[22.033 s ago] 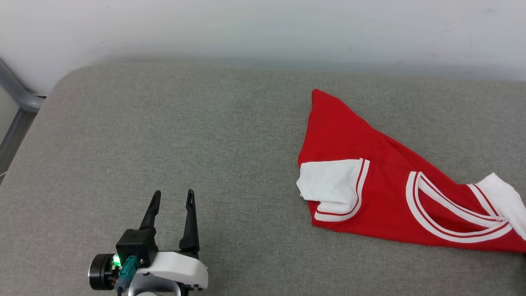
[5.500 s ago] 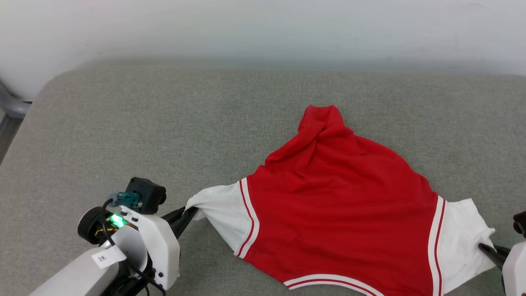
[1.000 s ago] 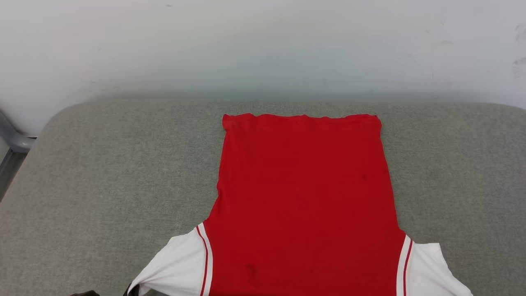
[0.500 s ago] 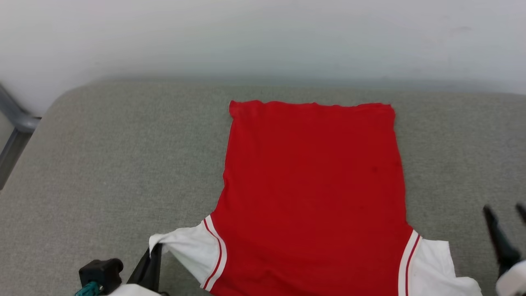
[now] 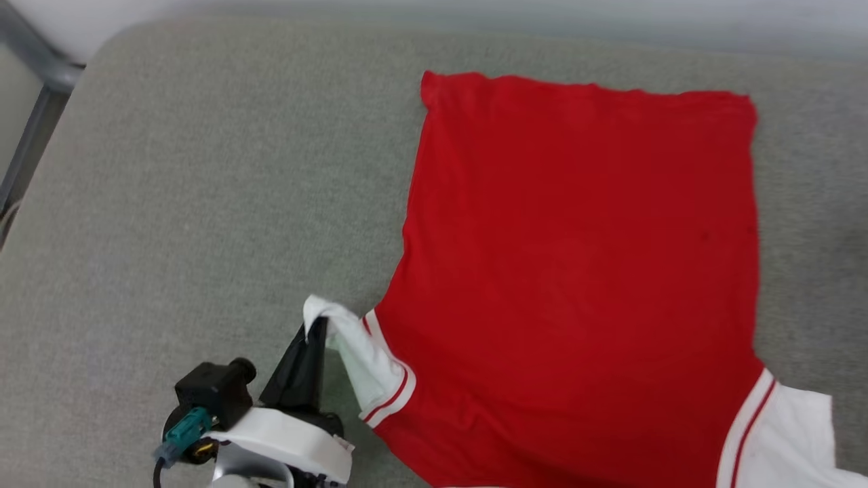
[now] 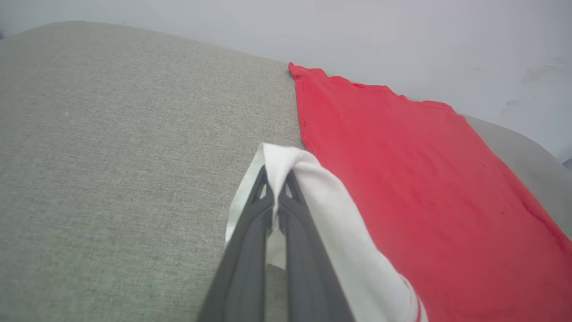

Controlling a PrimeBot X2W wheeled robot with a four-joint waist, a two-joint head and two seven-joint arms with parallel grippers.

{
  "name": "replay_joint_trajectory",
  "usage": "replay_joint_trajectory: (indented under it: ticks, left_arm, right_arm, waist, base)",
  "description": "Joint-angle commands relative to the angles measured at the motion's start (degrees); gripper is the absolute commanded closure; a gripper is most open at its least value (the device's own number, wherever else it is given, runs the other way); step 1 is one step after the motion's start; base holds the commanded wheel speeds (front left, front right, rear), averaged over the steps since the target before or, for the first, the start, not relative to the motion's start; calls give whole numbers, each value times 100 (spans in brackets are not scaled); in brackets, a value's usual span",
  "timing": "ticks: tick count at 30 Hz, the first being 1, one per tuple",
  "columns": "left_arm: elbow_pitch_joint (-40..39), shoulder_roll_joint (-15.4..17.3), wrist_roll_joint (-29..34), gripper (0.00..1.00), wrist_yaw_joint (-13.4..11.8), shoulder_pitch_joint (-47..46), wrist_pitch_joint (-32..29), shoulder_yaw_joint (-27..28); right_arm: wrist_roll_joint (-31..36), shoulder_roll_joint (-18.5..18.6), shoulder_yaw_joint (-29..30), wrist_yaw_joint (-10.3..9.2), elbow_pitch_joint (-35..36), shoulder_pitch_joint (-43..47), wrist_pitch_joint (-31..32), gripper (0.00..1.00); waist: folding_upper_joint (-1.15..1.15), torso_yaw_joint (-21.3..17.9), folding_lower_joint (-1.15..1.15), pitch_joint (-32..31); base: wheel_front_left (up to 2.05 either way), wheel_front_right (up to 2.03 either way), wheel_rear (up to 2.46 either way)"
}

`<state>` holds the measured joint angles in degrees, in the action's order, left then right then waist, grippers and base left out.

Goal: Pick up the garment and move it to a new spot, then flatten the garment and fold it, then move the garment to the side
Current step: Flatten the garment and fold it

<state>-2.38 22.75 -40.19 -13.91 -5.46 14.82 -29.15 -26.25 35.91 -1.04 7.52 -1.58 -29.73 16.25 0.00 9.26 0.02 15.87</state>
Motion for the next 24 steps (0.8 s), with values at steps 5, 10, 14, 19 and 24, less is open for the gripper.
replay_joint_trajectory:
  ticks: [5, 10, 14, 19, 24]
  left_arm:
    - [2, -246, 204, 100, 177, -409, 37, -18]
    - [-73, -454, 386, 100, 300, -607, 47, -4]
    - [-131, -629, 516, 100, 411, -694, 47, 59]
    - [-119, -805, 669, 100, 550, -779, 43, 128]
    - [-60, -941, 799, 100, 684, -817, 43, 192]
  right_arm:
    - [-338, 480, -676, -6, -662, -1266, 1549, 0]
    - [-592, 596, -1057, -6, -1448, -2159, 2983, 0]
    - [-601, 575, -1192, -6, -1909, -2651, 3723, 0]
    - [-349, 602, -1344, -6, -2298, -3039, 4101, 0]
    - [-305, 447, -1395, -5, -2679, -3007, 4117, 0]
  waist:
    - [0, 483, -2, 798]
    - [0, 677, -2, 1177]
    - [0, 826, -2, 1438]
    - [0, 993, -2, 1732]
    - [0, 1108, -2, 1944]
  base:
    - [0, 0, 0]
    - [0, 0, 0]
    - [0, 0, 0]
    - [0, 0, 0]
    - [0, 0, 0]
